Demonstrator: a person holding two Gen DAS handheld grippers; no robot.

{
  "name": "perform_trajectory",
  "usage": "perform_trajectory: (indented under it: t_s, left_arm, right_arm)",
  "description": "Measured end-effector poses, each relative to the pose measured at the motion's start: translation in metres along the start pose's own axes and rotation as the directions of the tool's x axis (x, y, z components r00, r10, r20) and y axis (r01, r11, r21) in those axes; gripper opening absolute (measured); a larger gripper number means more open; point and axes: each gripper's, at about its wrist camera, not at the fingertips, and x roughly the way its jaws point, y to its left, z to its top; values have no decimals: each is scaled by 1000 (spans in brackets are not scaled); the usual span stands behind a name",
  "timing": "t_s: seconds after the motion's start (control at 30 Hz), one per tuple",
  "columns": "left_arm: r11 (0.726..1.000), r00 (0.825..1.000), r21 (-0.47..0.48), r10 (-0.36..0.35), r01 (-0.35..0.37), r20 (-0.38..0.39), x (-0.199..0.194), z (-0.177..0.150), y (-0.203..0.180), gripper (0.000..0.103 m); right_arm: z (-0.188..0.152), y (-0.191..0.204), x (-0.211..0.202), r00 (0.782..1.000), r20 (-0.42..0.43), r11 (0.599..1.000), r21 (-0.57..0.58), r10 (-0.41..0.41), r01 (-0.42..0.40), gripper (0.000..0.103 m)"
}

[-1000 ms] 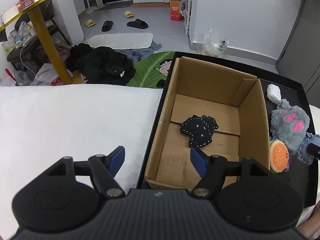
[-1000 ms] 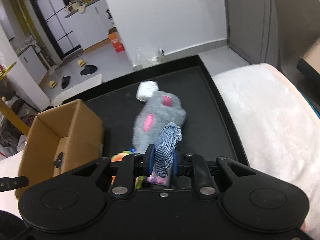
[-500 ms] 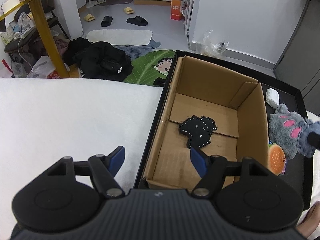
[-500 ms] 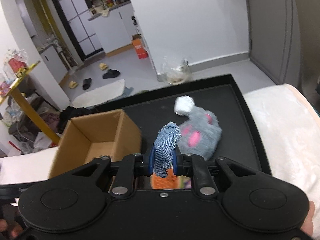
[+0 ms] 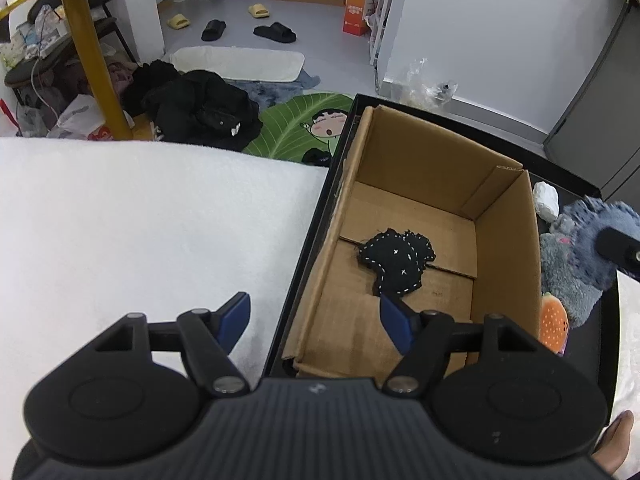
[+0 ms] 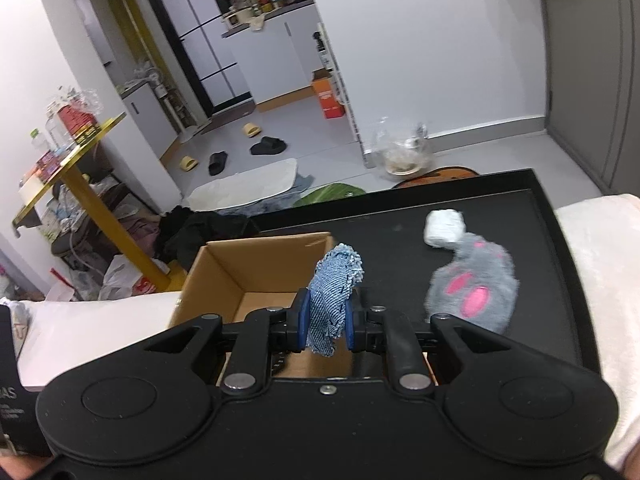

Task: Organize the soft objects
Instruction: 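Lift the denim heart with the right gripper and drop it into the box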

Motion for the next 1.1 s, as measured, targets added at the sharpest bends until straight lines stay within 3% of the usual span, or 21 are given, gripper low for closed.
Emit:
perform_trajectory:
  t_s: [0.2,0.6,0.77,0.9,1.1]
  left_arm:
    - [1000,1000,-2,-24,24,-12,7,1,4,65]
    - [999,999,-19,-36,36,-38,18,0,8,13]
    - [998,997,-17,-60,59,-42,20,0,11,13]
    - [997,997,-29,-68,67,-40,20,-1,15,13]
    - [998,998,-35,-58,57,-31,18,-2,15,13]
  right_arm:
    - [-2,22,14,999,-36,999,-26,37,-37,18]
    - [2,60,47,993,-96,995,-65,74,-80,19]
    - [7,74,54,988,-101,989,-79,113,-121,19]
    - [13,86,60,983,-104,982,-101,150,-160,27]
    - [7,78,54,985,-108,984,-104,136,-147,36]
